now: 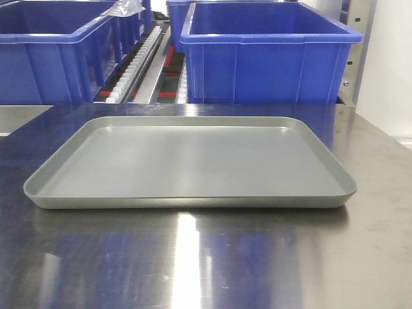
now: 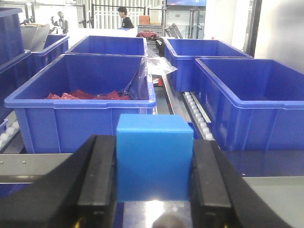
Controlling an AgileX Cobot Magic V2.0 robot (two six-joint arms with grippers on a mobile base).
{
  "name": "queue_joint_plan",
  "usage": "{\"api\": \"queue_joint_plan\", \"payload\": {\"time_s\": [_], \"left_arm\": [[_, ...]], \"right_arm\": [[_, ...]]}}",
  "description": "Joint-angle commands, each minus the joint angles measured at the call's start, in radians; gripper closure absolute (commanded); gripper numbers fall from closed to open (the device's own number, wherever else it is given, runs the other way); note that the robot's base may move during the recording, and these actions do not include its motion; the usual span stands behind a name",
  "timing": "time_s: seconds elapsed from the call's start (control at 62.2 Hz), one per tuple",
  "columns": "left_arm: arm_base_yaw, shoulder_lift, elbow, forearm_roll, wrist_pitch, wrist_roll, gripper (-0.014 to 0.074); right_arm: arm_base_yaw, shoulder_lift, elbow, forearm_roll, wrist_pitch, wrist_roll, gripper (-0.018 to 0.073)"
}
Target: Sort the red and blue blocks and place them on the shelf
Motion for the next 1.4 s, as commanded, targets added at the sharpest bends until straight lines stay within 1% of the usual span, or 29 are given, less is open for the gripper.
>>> {"api": "queue_joint_plan", "payload": {"time_s": [0.0, 0.354, 0.418, 0.466, 0.547, 0.675, 0.772, 0.932, 1.382], "left_arm": [[0.001, 0.005, -0.028, -0.004, -0.092, 0.002, 0.0472], [0.001, 0.005, -0.041, -0.004, -0.083, 0.002, 0.0472], [0.001, 0.005, -0.046, -0.004, -0.044, 0.002, 0.0472], [0.001, 0.005, -0.056, -0.004, 0.022, 0.002, 0.0472], [0.001, 0.005, -0.077, -0.004, 0.099, 0.002, 0.0472], [0.001, 0.005, -0.111, -0.004, 0.175, 0.002, 0.0472], [0.001, 0.005, -0.135, 0.014, 0.239, 0.002, 0.0472], [0.001, 0.005, -0.141, 0.014, 0.222, 0.002, 0.0472], [0.001, 0.005, -0.138, 0.014, 0.224, 0.002, 0.0472]], "right_arm": [[-0.001, 0.006, -0.028, 0.001, -0.087, -0.003, 0.0496], [-0.001, 0.006, -0.028, 0.001, -0.087, -0.003, 0.0496], [-0.001, 0.006, -0.028, 0.001, -0.087, -0.003, 0.0496], [-0.001, 0.006, -0.028, 0.001, -0.087, -0.003, 0.0496], [-0.001, 0.006, -0.028, 0.001, -0.087, -0.003, 0.0496], [-0.001, 0.006, -0.028, 0.001, -0.087, -0.003, 0.0496], [-0.001, 0.006, -0.028, 0.001, -0.087, -0.003, 0.0496], [-0.001, 0.006, -0.028, 0.001, -0.087, -0.003, 0.0496], [-0.001, 0.006, -0.028, 0.001, -0.087, -0.003, 0.0496]]}}
